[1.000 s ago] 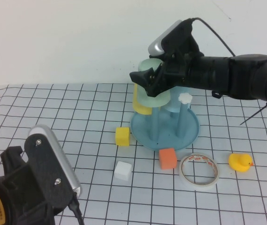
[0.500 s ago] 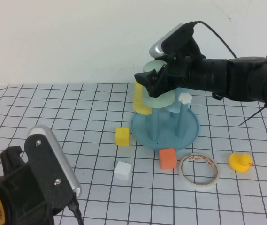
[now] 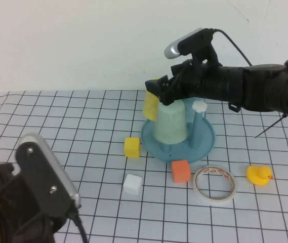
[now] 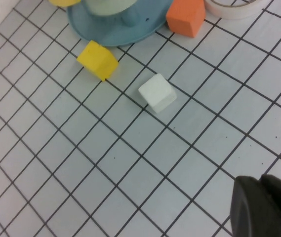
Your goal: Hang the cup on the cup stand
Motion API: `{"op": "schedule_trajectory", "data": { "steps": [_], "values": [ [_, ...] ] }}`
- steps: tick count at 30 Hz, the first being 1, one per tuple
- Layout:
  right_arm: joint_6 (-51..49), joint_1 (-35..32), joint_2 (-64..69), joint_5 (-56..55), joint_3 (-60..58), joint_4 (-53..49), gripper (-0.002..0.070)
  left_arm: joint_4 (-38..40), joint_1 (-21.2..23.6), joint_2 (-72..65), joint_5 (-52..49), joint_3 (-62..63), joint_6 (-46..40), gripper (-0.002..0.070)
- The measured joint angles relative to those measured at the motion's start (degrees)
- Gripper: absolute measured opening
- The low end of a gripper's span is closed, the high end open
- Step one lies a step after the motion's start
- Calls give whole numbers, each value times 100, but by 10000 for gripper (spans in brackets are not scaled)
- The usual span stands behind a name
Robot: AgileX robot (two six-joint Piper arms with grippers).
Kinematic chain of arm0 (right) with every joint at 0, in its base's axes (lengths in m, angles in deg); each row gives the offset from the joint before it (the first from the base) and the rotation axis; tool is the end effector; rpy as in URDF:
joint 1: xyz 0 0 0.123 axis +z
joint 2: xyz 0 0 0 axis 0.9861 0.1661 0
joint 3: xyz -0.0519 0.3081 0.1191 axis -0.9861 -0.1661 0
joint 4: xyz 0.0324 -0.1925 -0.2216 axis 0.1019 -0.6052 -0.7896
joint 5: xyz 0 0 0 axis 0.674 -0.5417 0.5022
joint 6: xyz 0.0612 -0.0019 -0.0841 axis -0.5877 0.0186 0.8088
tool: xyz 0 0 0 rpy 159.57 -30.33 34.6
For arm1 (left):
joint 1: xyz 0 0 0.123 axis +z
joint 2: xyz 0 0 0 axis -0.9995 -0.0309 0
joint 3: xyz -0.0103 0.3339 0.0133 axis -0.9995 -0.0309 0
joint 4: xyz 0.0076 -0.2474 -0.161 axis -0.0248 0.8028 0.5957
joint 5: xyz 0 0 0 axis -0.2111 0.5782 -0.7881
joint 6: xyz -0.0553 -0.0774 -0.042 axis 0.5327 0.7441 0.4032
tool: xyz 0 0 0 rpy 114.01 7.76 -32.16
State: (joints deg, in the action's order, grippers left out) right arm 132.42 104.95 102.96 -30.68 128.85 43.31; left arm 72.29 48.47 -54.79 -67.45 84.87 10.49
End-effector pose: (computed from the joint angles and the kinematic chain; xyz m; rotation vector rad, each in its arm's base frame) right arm 0.4906 0.2513 0.2453 -0.6811 1.8887 0.4490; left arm 0.1528 -0.1187 0.3225 1.0457 2.0020 -0.1412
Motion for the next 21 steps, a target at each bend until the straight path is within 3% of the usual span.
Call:
{"op": "schedule_trajectory", "data": {
  "steps": [3,5,10,12,15,21],
  "values": [
    [-467,0,-155,-1,0,0,636,-171,0,254,-197,0,235,-1],
    [-910,0,-369,-1,0,0,568,-327,0,592,-336,-30,466,-1],
    [-1739,0,-1274,130,-103,-26,183,-886,0,1812,-487,-499,1439,-1],
    [-1847,0,-1747,244,-311,-48,79,-1085,0,2405,-487,-799,1903,-1],
    [-1861,0,-2438,301,-774,-48,27,-1189,0,3170,-349,-1230,2391,-1],
    [-1591,0,-3854,279,-2143,-57,8,-1260,0,3987,4,-1804,2720,-1]
  ]
}}
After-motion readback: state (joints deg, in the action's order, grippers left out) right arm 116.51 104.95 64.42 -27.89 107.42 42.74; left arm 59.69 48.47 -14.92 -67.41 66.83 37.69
